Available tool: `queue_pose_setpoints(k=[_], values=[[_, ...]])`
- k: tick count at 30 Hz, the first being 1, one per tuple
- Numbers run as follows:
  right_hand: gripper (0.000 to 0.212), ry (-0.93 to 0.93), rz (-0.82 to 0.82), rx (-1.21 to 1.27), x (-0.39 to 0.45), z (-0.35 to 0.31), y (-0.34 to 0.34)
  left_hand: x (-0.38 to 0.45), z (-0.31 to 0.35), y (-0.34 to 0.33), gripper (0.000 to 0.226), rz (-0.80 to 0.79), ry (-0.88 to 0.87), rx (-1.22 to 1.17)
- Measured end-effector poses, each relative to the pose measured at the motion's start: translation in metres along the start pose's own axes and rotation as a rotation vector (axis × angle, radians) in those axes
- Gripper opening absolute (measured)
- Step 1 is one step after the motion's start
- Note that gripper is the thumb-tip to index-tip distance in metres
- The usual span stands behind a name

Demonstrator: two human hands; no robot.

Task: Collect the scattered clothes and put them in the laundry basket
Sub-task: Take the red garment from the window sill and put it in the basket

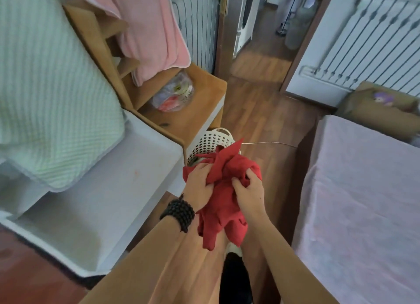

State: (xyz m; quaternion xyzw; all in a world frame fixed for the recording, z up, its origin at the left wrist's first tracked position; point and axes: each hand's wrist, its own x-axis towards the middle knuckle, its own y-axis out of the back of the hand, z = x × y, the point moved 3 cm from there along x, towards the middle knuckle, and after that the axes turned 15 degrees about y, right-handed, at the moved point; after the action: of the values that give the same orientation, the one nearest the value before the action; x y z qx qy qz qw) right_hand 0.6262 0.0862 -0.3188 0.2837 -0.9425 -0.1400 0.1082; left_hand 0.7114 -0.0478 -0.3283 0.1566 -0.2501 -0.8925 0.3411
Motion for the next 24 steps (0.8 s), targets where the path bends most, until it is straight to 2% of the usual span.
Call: queue_pose_setpoints(k=[6, 11, 14, 17, 24], values=[[0.018, -0.109, -0.023, 0.062, 0.126, 0.069, -0.004, 0.116, 0.006, -0.045, 0.042, 0.026, 0.153, -0.021], [0.004, -0.184, -0.084, 0.061, 0.224, 0.112, -0.022, 0.208, -0.004, -0.063, 0.04, 0.034, 0.278, -0.043], [0.015, -0.216, -0.079, 0.088, 0.273, 0.139, -0.035, 0.261, -0.013, -0.073, 0.043, 0.013, 0.29, -0.061], [0.023, -0.248, -0.101, 0.093, 0.315, 0.175, -0.054, 0.306, -0.031, -0.086, 0.045, 0.008, 0.294, -0.036], [0.01, -0.324, -0.16, 0.046, 0.392, 0.266, -0.106, 0.404, -0.116, -0.147, 0.046, -0.017, 0.374, 0.063]])
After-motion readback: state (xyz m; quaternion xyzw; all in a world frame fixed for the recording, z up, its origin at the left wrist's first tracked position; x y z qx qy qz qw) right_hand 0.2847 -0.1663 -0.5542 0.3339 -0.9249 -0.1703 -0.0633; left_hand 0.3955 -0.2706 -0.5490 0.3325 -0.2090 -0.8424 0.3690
